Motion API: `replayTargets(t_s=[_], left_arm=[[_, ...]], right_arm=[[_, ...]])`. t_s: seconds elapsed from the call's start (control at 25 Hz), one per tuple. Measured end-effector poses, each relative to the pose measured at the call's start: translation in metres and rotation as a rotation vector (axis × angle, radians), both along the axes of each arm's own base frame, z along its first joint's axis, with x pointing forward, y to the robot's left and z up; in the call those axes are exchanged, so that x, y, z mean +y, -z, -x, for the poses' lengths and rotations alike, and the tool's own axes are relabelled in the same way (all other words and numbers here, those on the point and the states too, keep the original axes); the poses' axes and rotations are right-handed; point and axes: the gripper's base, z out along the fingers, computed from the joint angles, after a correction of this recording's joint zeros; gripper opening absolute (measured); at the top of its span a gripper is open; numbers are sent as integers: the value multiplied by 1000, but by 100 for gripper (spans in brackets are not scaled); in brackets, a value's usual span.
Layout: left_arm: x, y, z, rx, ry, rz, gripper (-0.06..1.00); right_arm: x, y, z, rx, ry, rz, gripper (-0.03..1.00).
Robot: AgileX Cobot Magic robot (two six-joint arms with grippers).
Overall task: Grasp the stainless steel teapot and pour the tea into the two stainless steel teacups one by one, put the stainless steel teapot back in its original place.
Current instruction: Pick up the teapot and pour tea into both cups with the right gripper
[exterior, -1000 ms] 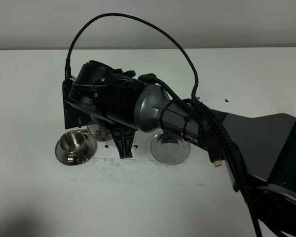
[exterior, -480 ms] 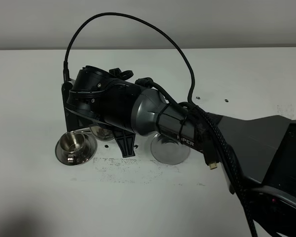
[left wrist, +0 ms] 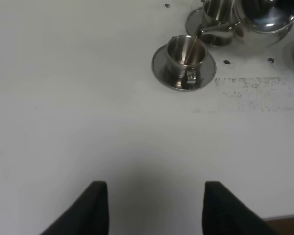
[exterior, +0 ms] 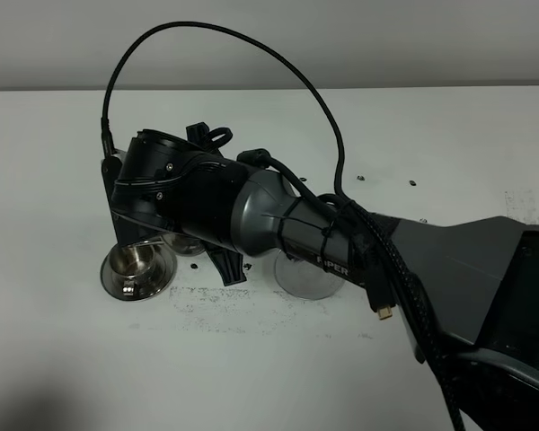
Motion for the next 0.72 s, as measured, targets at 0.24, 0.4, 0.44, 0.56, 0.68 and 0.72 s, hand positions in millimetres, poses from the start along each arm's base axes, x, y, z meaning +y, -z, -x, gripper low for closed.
replayTargets(t_s=[0.24, 0.4, 0.44, 0.56, 0.68, 0.72], left_arm=[[0, 0, 0, 0, 0, 0, 43], [0, 0, 0, 0, 0, 0, 43], [0, 0, 0, 0, 0, 0, 43], [0, 0, 0, 0, 0, 0, 43], [0, 0, 0, 0, 0, 0, 43], [0, 0, 0, 0, 0, 0, 43]], right_arm=[[0, 0, 0, -9, -5, 9, 18], [1, 7, -1, -4, -13, 29, 18], [1, 8, -1, -2, -13, 29, 18], [1, 7, -2, -10, -15, 35, 18], [1, 7, -2, -15, -19, 40, 18], [1, 7, -2, -14, -20, 41, 18]])
